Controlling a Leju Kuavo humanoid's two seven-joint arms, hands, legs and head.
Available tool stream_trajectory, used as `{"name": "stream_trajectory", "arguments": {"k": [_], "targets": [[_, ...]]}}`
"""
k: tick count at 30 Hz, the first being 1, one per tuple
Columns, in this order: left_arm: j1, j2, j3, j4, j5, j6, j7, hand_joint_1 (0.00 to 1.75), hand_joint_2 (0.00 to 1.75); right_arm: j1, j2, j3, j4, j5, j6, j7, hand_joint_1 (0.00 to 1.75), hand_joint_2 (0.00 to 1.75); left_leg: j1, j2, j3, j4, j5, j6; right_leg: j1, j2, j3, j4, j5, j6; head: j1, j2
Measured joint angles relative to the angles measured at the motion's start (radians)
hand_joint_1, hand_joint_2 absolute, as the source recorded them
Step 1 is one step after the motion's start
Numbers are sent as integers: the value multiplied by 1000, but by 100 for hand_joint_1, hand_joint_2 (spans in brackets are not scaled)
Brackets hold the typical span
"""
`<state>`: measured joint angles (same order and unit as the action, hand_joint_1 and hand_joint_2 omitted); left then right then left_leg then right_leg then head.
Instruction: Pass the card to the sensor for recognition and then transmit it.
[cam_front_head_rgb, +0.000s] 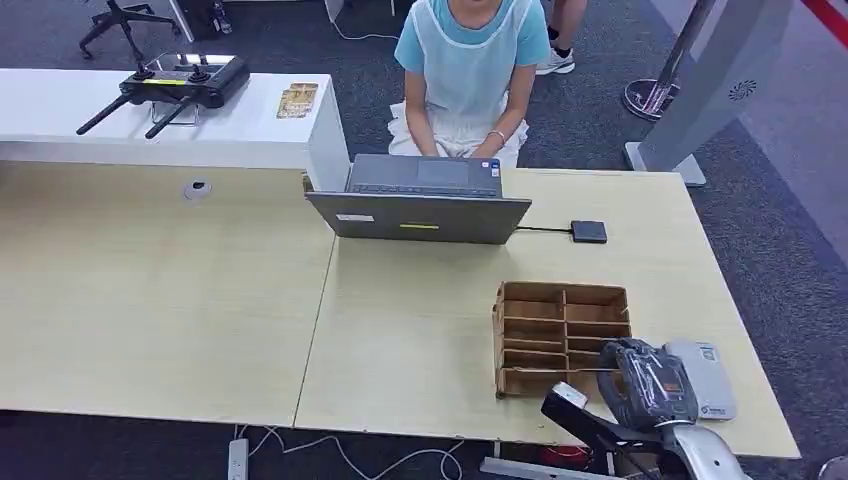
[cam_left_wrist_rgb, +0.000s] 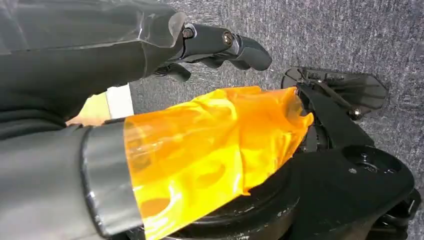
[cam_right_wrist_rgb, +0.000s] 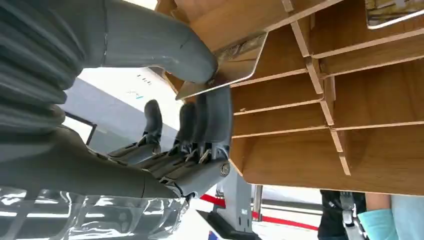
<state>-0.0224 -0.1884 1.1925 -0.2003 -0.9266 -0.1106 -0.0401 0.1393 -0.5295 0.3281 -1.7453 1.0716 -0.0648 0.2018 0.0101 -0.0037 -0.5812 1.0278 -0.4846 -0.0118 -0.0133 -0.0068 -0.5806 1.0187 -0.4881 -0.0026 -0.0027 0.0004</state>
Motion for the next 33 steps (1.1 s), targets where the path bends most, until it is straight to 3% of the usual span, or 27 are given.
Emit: {"name": "stream_trajectory", "arguments": {"k": [9, 20, 30, 33], "targets": [[0, 1, 2, 0, -2, 0, -1, 0, 0, 1, 0, 0, 0, -2, -7, 1, 148, 175, 0, 0, 0, 0, 0, 0, 0, 0, 0, 0, 0, 0, 0, 0], [0, 1, 14, 0, -8, 3, -1, 0, 0, 2, 0, -2, 0, -6, -24, -6, 152, 175, 0, 0, 0, 0, 0, 0, 0, 0, 0, 0, 0, 0, 0, 0], [-2, 1, 17, 0, -12, 3, -11, 0, 0, 0, 0, -26, -8, -113, -33, -82, 152, 175, 0, 0, 0, 0, 0, 0, 0, 0, 0, 0, 0, 0, 0, 0], [-2, 1, 17, 0, -15, 2, -16, 0, 0, 2, 0, -39, -18, -197, -36, -140, 150, 175, 0, 0, 0, 0, 0, 0, 0, 0, 0, 0, 0, 0, 0, 0]]}}
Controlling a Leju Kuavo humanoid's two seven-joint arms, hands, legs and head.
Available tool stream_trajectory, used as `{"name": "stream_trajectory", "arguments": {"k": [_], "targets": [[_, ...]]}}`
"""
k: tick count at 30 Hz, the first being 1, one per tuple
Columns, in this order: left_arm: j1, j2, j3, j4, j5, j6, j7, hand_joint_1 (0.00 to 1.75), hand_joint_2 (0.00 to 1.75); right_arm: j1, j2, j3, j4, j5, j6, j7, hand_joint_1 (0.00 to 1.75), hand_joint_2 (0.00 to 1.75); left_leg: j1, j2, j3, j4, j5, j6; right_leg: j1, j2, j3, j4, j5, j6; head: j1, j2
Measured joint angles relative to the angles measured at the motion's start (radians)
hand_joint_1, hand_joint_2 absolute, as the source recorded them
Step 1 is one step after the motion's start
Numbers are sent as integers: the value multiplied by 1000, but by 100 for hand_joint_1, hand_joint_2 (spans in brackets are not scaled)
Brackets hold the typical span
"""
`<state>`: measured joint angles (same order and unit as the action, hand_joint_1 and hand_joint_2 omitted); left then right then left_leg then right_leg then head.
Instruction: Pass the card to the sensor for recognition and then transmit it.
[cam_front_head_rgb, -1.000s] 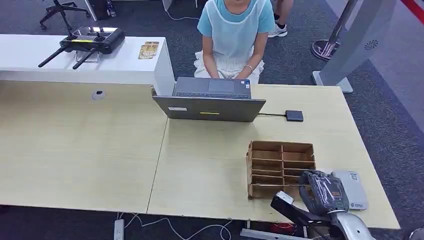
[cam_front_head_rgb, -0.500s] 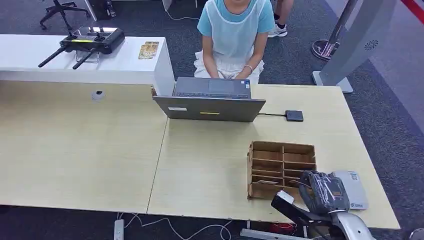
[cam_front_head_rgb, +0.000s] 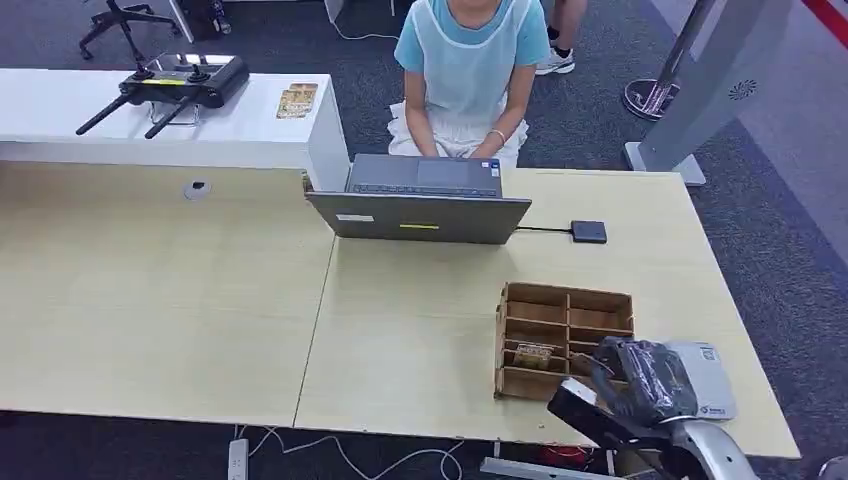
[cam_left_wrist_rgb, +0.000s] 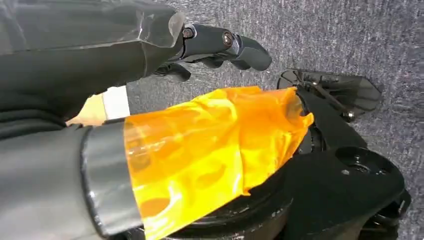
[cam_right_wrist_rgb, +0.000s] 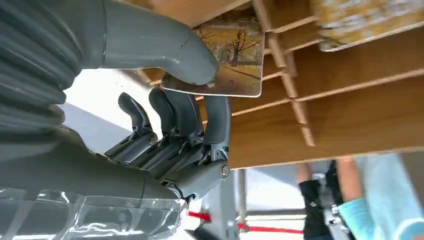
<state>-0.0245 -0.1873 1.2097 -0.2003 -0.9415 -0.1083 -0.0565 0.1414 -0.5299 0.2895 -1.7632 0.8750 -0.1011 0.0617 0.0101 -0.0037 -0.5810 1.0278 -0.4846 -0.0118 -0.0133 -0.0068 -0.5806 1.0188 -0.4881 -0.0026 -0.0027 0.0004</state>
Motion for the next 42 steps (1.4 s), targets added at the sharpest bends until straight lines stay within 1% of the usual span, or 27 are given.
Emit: {"name": "stream_trajectory", "arguments": {"k": [3, 6, 10, 12, 15, 16, 22, 27, 29, 33, 35, 39, 42], "targets": [[0, 2, 0, 0, -3, -3, -4, 0, 0, 1, -3, -28, -16, -100, 4, -76, 148, 175, 0, 0, 0, 0, 0, 0, 0, 0, 0, 0, 0, 0, 0, 0], [0, 3, 0, 0, -9, -5, -10, 0, 0, 1, -3, -60, -29, -159, 18, -126, 150, 175, 0, 0, 0, 0, 0, 0, 0, 0, 0, 0, 0, 0, 0, 0], [-1, 5, 2, 0, -15, -8, -16, 0, 0, 0, -3, -97, -43, -217, 34, -183, 148, 175, 0, 0, 0, 0, 0, 0, 0, 0, 0, 0, 0, 0, 0, 0], [-1, 5, 2, 0, -17, -9, -18, 0, 0, 0, -3, -115, -49, -227, 39, -198, 157, 175, 0, 0, 0, 0, 0, 0, 0, 0, 0, 0, 0, 0, 0, 0], [-1, 6, 3, 0, -19, -11, -19, 0, 0, -1, -3, -138, -58, -246, 53, -217, 161, 175, 0, 0, 0, 0, 0, 0, 0, 0, 0, 0, 0, 0, 0, 0], [-1, 6, 3, 0, -19, -13, -20, 0, 0, -1, -3, -143, -61, -255, 58, -224, 175, 175, 0, 0, 0, 0, 0, 0, 0, 0, 0, 0, 0, 0, 0, 0], [-2, 10, 4, 0, -28, -16, -20, 0, 0, -17, -6, -169, -74, -279, 75, -256, 175, 175, 0, 0, 0, 0, 0, 0, 0, 0, 0, 0, 0, 0, 0, 0], [-3, 10, 4, 0, -37, -18, -22, 0, 0, -61, -18, -170, -75, -289, 103, -275, 175, 175, 0, 0, 0, 0, 0, 0, 0, 0, 0, 0, 0, 0, 0, 0], [-4, 10, 4, 0, -40, -18, -22, 0, 0, -88, -26, -169, -74, -289, 113, -277, 175, 175, 0, 0, 0, 0, 0, 0, 0, 0, 0, 0, 0, 0, 0, 0], [-4, 10, 4, 0, -40, -18, -22, 0, 0, -90, -27, -169, -74, -289, 113, -278, 175, 175, 0, 0, 0, 0, 0, 0, 0, 0, 0, 0, 0, 0, 0, 0], [-5, 11, 4, 0, -43, -18, -22, 0, 0, -107, -31, -166, -73, -289, 117, -280, 175, 175, 0, 0, 0, 0, 1, 0, 0, 0, 0, 0, 1, 0, 0, 0], [-14, 16, 4, 0, -58, -26, -23, 0, 0, -267, -56, -127, -53, -307, 144, -289, 175, 175, 0, 0, 0, 0, 2, -1, 0, 0, 0, 1, 1, -1, 0, 0], [-14, 17, 4, 0, -61, -27, -23, 0, 0, -305, -62, -112, -44, -309, 146, -289, 175, 175, 0, 0, 0, 0, 2, -1, 0, 0, 0, 1, 1, -1, 0, 0]]}}
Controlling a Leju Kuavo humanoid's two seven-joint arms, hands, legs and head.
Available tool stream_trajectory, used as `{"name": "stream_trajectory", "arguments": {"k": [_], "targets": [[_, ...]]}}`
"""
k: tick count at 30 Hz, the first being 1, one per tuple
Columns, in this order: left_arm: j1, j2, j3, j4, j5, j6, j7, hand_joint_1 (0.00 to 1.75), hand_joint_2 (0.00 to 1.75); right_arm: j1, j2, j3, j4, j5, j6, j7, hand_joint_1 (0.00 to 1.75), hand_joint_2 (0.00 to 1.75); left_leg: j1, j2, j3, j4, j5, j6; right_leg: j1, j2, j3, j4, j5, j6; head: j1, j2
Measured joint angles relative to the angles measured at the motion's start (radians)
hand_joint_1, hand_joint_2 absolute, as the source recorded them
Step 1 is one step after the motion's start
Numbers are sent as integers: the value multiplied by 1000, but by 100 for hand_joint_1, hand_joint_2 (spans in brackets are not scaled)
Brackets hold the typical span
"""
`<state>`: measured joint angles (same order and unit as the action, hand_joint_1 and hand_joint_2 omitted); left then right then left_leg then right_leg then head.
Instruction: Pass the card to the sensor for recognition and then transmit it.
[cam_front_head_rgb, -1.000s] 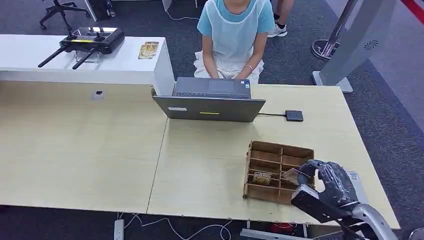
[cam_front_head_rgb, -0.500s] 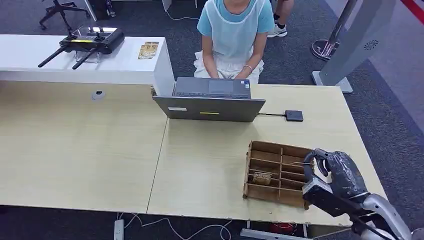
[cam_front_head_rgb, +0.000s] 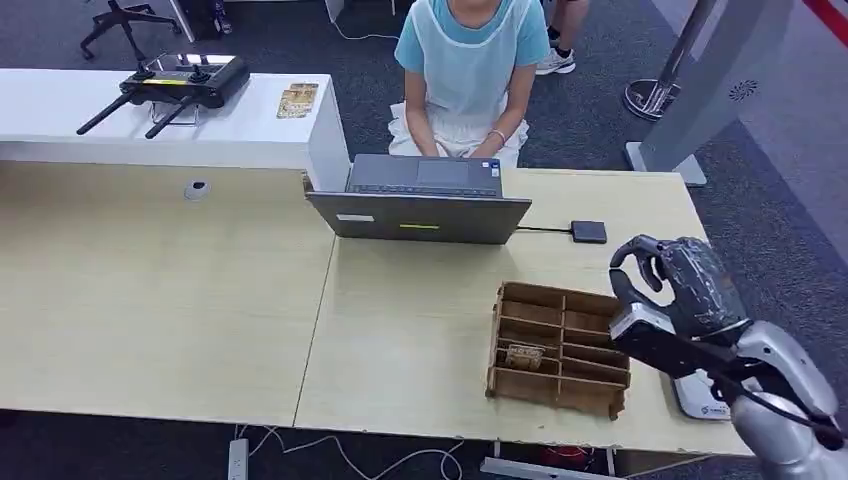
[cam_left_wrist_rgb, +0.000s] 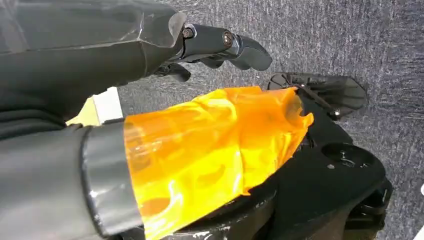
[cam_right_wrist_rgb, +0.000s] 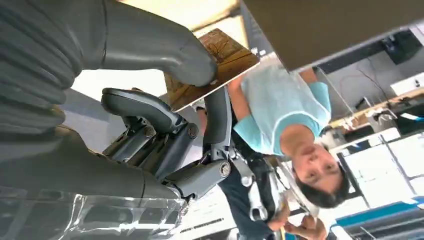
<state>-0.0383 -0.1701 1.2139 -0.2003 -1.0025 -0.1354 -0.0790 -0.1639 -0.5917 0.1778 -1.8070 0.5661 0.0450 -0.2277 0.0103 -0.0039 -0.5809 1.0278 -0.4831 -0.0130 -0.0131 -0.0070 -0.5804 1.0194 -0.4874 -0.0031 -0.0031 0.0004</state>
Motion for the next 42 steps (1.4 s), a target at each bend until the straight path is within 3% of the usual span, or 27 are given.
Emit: {"name": "stream_trajectory", "arguments": {"k": [6, 14, 20, 24, 34, 42], "targets": [[-2, 1, 0, 0, -10, -4, -3, 0, 0, -127, -6, 57, 36, -10, 23, -2, 175, 175, 0, 1, 0, 0, 0, 0, 0, 1, 0, 1, 0, 0, 0, 0], [-5, 2, 0, 0, -24, -9, -11, 0, 0, -425, 11, 182, 157, -14, 59, 31, 175, 175, 0, 1, -1, 0, 2, 0, 0, 1, 0, 1, 1, 0, 0, 0], [-11, 4, 0, 0, -45, -15, -10, 0, 0, -643, 102, 281, 318, -21, 63, 53, 175, 175, 0, 0, 0, 0, 3, -1, 0, 1, -1, 2, 2, 0, 0, 0], [-12, 7, 0, 0, -53, -21, -11, 0, 0, -729, 156, 321, 400, -34, 63, 56, 175, 175, 0, 0, 0, 0, 3, -1, 0, 0, -1, 3, 2, 0, 0, 0], [-17, 16, 0, 0, -76, -26, -18, 0, 0, -888, 310, 366, 642, -38, 28, 63, 175, 175, 0, -1, -1, 0, 4, -2, 0, 0, -1, 3, 2, 0, 0, 0], [-17, 21, 0, 0, -84, -33, -18, 0, 0, -954, 394, 380, 821, -48, -4, 64, 175, 175, 0, -1, -1, 0, 4, -2, 0, 0, -1, 3, 2, 0, 0, 0]]}}
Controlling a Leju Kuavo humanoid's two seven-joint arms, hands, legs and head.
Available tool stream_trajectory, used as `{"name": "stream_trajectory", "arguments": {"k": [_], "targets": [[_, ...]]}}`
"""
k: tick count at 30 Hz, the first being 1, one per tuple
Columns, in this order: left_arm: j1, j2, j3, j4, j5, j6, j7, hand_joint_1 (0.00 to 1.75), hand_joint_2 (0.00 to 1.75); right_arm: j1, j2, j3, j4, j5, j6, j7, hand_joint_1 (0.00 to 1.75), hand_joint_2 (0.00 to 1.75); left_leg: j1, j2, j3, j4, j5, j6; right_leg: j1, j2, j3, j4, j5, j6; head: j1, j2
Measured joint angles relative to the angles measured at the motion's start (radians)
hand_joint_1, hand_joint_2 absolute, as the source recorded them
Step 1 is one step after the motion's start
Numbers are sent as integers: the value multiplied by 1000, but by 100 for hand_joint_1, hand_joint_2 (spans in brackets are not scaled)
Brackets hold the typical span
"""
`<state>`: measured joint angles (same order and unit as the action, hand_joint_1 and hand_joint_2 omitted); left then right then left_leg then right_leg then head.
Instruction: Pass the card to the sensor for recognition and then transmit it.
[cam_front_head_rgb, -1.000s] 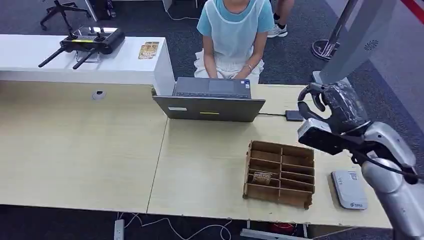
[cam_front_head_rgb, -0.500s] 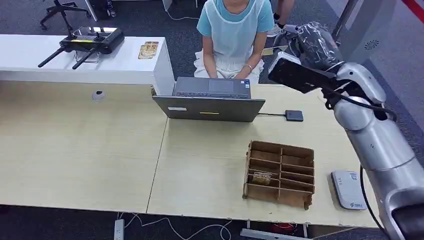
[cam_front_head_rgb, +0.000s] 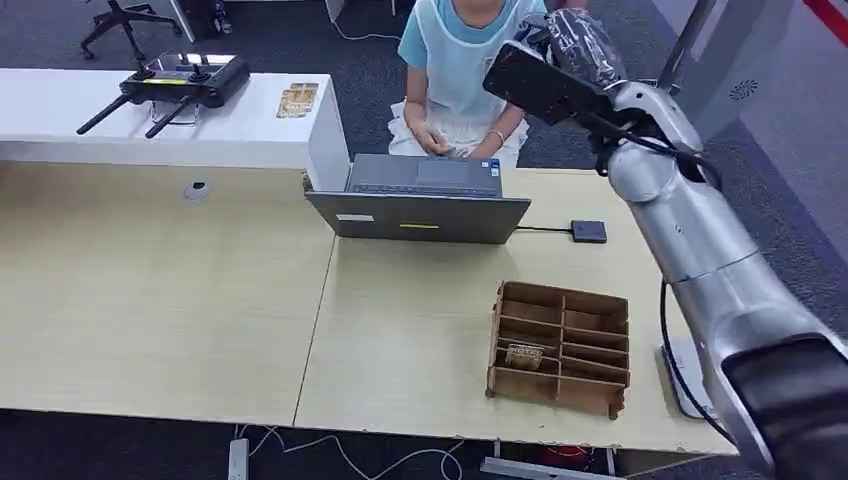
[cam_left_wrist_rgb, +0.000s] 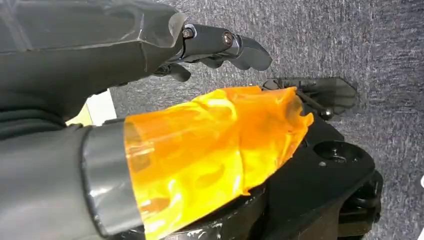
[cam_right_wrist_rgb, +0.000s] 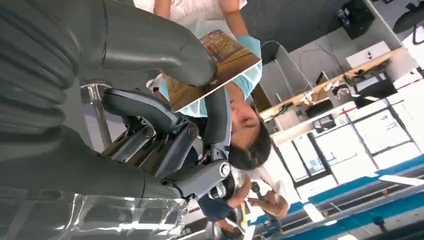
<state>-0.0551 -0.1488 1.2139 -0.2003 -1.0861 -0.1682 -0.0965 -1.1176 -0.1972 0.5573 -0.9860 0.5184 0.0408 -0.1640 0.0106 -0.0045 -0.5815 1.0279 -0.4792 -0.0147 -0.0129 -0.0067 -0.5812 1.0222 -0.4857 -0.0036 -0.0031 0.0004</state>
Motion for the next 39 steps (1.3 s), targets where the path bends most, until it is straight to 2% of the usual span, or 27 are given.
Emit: {"name": "stream_trajectory", "arguments": {"k": [6, 15, 30, 33, 34, 35, 36, 38, 39], "targets": [[0, 4, 0, 0, -1, -8, 0, 0, 0, -38, 49, 5, 114, 17, -36, 17, 175, 175, 0, 0, 0, 0, 0, 0, 0, 0, 0, 0, 0, 0, 0, 0], [0, 5, 0, 0, -2, -10, 0, 0, 0, -85, 94, 10, 252, 34, -46, 41, 175, 175, 0, 0, 0, 0, 0, 0, 0, 0, 0, 0, 0, 0, 0, 0], [0, 5, 0, 0, -1, -11, 0, 0, 0, -99, 116, 10, 349, 33, -56, 41, 175, 175, 0, 0, 0, 0, 0, 0, 0, 0, 0, 0, 0, 0, 0, 0], [0, 5, 0, 0, 1, -11, -3, 0, 0, -100, 116, 10, 360, 33, -59, 41, 169, 175, 0, 0, 0, 0, 0, 0, 0, 0, 0, 0, 0, 0, 0, 0], [0, 5, 0, 0, 2, -11, -7, 0, 0, -100, 116, 8, 363, 34, -60, 41, 161, 175, 0, 0, 0, 0, 0, 0, 0, 0, 0, 0, 0, 0, 0, 0], [1, 5, 0, 0, 3, -11, -12, 0, 0, -100, 116, 6, 367, 35, -62, 42, 82, 175, 0, 0, 0, 0, 0, 0, 0, 0, 0, 0, 0, 0, 0, 0], [1, 5, 0, 0, 3, -11, -13, 0, 0, -100, 116, 4, 369, 36, -64, 45, 19, 175, 0, 0, 0, 0, 0, 0, 0, 0, 0, 0, 0, 0, 0, 0], [1, 5, 0, 0, 3, -9, -13, 0, 0, -100, 116, 0, 375, 38, -71, 48, 0, 175, 0, 0, 0, 0, 0, 0, 0, 0, 0, 0, 0, 0, 0, 0], [2, 5, 0, 0, 3, -8, -11, 0, 0, -100, 116, -2, 378, 40, -72, 48, 0, 175, 0, 0, 0, 0, 0, 0, 0, 0, 0, 0, 0, 0, 0, 0]]}}
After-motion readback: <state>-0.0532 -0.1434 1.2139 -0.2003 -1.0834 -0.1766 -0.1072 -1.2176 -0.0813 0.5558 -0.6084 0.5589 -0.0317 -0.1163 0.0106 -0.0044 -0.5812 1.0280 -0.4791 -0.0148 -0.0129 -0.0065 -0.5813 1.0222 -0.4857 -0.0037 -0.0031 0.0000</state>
